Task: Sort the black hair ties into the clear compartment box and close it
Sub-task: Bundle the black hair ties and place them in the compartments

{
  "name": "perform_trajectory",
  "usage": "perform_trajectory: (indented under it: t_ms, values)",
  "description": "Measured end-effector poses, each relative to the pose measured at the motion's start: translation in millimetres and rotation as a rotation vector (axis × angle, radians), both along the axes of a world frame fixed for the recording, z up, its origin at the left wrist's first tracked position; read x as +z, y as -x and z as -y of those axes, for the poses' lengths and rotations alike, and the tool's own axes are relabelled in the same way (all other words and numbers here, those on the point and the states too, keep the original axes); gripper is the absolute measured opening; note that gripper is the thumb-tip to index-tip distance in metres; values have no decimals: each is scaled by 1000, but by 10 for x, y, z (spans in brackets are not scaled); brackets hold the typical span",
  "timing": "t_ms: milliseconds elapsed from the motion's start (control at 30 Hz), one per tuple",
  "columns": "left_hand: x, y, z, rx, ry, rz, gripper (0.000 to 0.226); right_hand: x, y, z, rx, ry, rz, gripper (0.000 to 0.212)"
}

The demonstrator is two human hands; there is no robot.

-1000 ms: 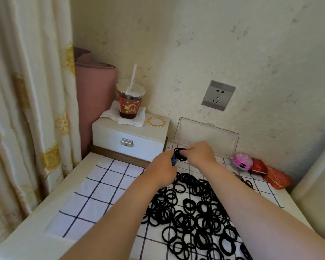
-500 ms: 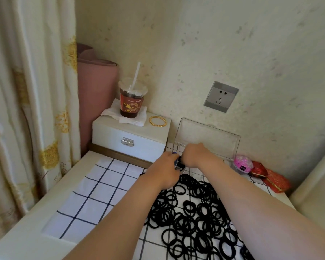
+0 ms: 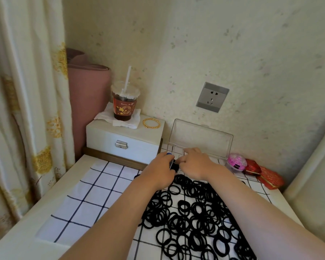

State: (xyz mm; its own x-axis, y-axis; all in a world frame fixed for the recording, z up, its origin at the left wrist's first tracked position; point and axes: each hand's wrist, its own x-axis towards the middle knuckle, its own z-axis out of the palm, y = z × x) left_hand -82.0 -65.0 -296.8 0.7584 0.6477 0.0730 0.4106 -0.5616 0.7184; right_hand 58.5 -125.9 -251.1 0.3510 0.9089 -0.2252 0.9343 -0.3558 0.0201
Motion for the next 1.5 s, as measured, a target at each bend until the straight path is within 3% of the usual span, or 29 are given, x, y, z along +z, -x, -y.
perform_trajectory:
  t_ms: [67,267,400,600,700,1000,1167,1333,1500]
  values:
    - [19,33,13,-1,-10,16,55,-29,-2,39,7,-13,-32,45]
    - [93,102,107,128,-177,86,31,100,-40,380,-3,-415,-198,37]
    - [125,72,242,5,-228,47,21,62,-48,761,-49,-364,-250,26]
    - [-71,-96,455,-136,-410,-143,37,-138,-105,965,-129,-346,6,28]
    - [-129,-132,439,-160,-482,-241,40,-283,-57,912,-68,-319,26,32]
    - [10,-64,290,-125,-215,-266,33,-199,-106,867,-16,-104,-250,30]
    - [-45,-28,270,-107,-324,-237,45,-189,-29,867,-34,-121,-87,45]
    - [-110,-70,313,-111,-392,-319,34,-217,-9,836,-9,-116,-41,22]
    - [10,-88,311,-29,-161,-201,15,-146,-109,847,-36,-185,-139,18]
